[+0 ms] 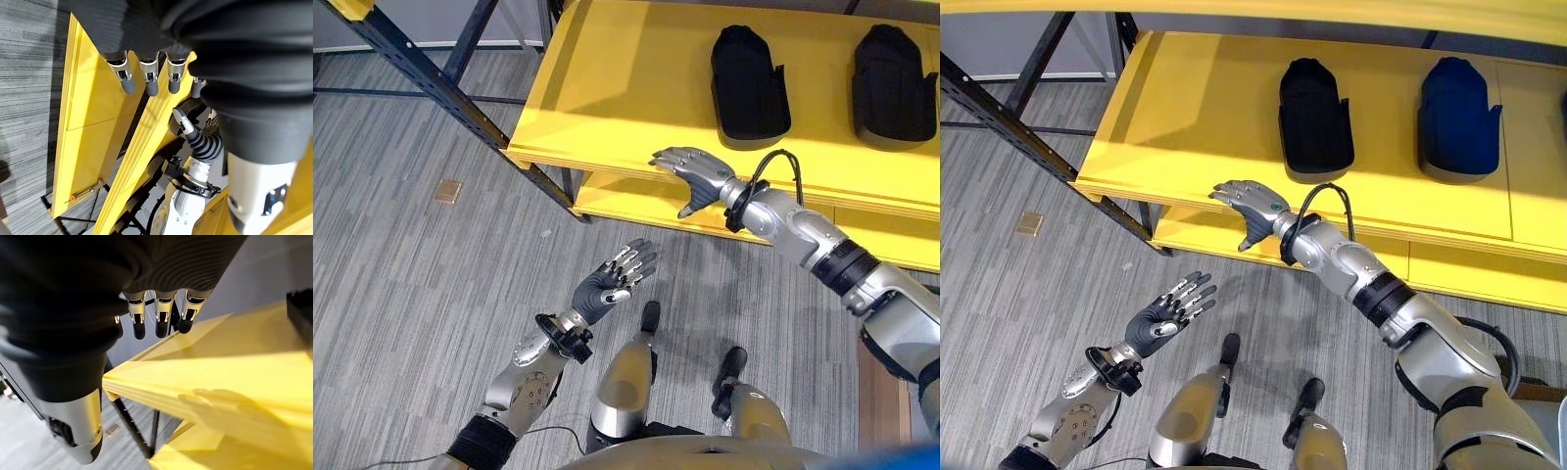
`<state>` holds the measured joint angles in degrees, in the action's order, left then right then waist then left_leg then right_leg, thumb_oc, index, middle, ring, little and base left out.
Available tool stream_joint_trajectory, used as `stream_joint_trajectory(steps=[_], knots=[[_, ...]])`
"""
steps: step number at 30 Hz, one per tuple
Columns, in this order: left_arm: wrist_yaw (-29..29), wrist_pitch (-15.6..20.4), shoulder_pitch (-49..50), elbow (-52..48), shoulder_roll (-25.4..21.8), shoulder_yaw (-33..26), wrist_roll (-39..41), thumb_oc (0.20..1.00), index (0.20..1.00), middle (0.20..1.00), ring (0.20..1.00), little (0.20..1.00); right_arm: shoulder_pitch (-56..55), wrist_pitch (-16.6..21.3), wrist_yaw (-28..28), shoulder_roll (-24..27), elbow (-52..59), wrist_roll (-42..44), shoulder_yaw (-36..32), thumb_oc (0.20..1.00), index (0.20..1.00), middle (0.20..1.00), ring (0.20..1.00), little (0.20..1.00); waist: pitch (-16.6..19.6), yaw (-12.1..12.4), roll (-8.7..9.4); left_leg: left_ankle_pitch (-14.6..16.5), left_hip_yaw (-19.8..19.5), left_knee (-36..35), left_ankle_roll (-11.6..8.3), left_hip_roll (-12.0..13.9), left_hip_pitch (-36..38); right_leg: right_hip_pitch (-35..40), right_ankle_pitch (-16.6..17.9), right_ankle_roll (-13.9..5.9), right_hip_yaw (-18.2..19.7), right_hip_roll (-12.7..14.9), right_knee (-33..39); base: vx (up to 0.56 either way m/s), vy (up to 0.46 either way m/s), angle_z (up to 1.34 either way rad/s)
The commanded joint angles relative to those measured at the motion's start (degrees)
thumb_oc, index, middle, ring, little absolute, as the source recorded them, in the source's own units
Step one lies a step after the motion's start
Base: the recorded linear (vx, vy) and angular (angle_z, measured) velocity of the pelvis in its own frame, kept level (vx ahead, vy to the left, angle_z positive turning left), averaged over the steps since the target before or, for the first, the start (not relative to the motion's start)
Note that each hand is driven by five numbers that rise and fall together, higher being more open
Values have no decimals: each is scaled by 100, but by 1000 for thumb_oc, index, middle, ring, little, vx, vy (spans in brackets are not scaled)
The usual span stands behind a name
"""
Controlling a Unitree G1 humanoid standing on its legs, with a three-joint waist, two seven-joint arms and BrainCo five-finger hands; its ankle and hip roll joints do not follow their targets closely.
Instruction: Move parts from the plastic box to the shelf.
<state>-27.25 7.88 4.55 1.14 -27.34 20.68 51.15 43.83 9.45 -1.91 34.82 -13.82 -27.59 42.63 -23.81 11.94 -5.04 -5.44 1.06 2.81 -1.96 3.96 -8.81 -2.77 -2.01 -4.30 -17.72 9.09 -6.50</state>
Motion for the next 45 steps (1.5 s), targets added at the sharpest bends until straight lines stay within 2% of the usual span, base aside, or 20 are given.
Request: stream_joint_trajectory(steps=[1,3,4,6,8,11,13,19,22,24,27,30,37,38,39,41,42,45], knots=[[-170,476,262,-199,82,-109,164,1000,1000,1000,1000,1000,-109,-37,-247,272,464,561,-54,1000,1000,1000,1000,1000,91,-126,369,191,196,243,-47,207,66,-94,162,26,217,40,-131,5,10,-22],[-123,550,298,-195,93,-124,181,1000,1000,1000,1000,1000,-552,-34,-777,394,864,746,-304,1000,1000,1000,1000,1000,111,-232,410,210,253,232,-35,231,95,-102,175,15,290,24,-109,5,3,-27],[-15,608,339,-223,118,-141,189,1000,1000,1000,1000,1000,-1028,91,-1445,410,1166,834,-662,1000,1000,1000,1000,1000,132,-363,434,231,309,228,-21,254,130,-98,182,6,364,7,-90,13,12,-21],[128,718,426,-272,165,-136,198,1000,1000,1000,1000,1000,-1645,584,-2121,353,1436,803,-1211,1000,1000,1000,1000,1000,158,-532,452,278,381,223,5,273,198,-89,174,-8,469,-9,-89,23,27,-20],[201,834,500,-275,226,-120,199,1000,1000,1000,1000,1000,-2189,1019,-2561,250,1707,681,-1664,1000,1000,1000,1000,1000,188,-669,452,308,439,231,23,290,249,-91,163,-15,554,-28,-103,27,33,-34],[305,936,570,-301,318,-73,176,1000,1000,1000,1000,1000,-2607,1474,-2913,62,1954,574,-2075,1000,1000,1000,1000,1000,238,-814,419,353,514,223,37,301,325,-73,147,-13,658,-41,-90,21,37,-26],[319,1003,607,-270,355,-23,205,1000,1000,1000,1000,1000,-2701,1648,-3067,-39,2060,569,-2215,1000,1000,1000,1000,1000,276,-873,382,381,554,233,35,312,377,-40,136,-6,704,-42,-74,36,43,-24],[236,1146,712,-84,431,128,271,1000,1000,1000,1000,1000,-2495,1760,-2956,-242,2025,853,-2278,1000,1000,1000,1000,1000,406,-934,225,427,594,205,25,321,561,101,91,33,743,-2,-40,56,36,-8],[214,1109,692,-45,418,187,294,1000,1000,1000,1000,1000,-2136,1631,-2755,-280,1883,993,-2208,1000,1000,1000,1000,1000,442,-897,172,427,559,196,9,310,616,160,69,50,719,19,-39,54,18,-4],[201,1030,681,-55,384,249,317,1000,1000,1000,1000,1000,-1786,1321,-2378,-328,1781,1288,-2119,1000,1000,1000,1000,1000,470,-840,127,440,509,194,2,284,658,203,50,65,675,48,-53,56,17,3],[138,958,684,-49,359,296,321,1000,1000,1000,1000,1000,-1446,1056,-2035,-375,1550,1518,-2029,1000,1000,1000,1000,1000,487,-778,94,436,464,182,-11,266,687,232,38,79,635,74,-64,35,16,4],[163,875,656,-82,357,360,311,1000,1000,1000,1000,1000,-1108,672,-2137,-465,1275,1671,-1919,1000,1000,1000,1000,1000,497,-708,69,423,431,180,-21,259,698,262,27,98,576,105,-75,31,17,15],[299,732,565,-180,347,515,312,1000,1000,1000,1000,1000,-635,353,-2239,-726,404,1854,-2044,1000,1000,1000,1000,1000,458,-586,-12,404,344,192,-30,220,656,222,-14,136,477,134,-165,7,17,7],[318,689,483,-180,353,540,353,1000,1000,1000,1000,1000,-495,168,-2226,-759,271,1904,-2079,1000,1000,1000,1000,1000,413,-558,-42,399,327,223,-35,206,600,170,-25,145,452,143,-212,-28,13,3],[327,678,441,-182,353,556,364,1000,1000,1000,1000,1000,-414,152,-2267,-764,155,1916,-2087,1000,1000,1000,1000,1000,382,-547,-59,393,320,233,-34,198,573,142,-28,151,447,146,-232,-52,18,4],[362,627,347,-208,354,595,369,1000,1000,1000,1000,1000,-227,7,-2417,-782,-56,1866,-2145,1000,1000,1000,1000,1000,291,-519,-105,379,314,258,-35,181,497,69,-38,170,433,146,-281,-88,25,10],[362,627,269,-210,341,621,405,1000,1000,1000,1000,1000,-87,-68,-2686,-756,-233,1829,-2197,1000,1000,1000,1000,1000,210,-501,-143,364,309,265,-31,163,429,-11,-41,178,426,149,-328,-108,26,10],[412,621,123,-211,343,677,441,1000,1000,1000,1000,1000,184,-60,-2987,-749,-560,1588,-2387,1000,1000,1000,1000,1000,56,-472,-201,341,283,266,-24,120,302,-144,-34,187,422,142,-371,-104,13,5]])
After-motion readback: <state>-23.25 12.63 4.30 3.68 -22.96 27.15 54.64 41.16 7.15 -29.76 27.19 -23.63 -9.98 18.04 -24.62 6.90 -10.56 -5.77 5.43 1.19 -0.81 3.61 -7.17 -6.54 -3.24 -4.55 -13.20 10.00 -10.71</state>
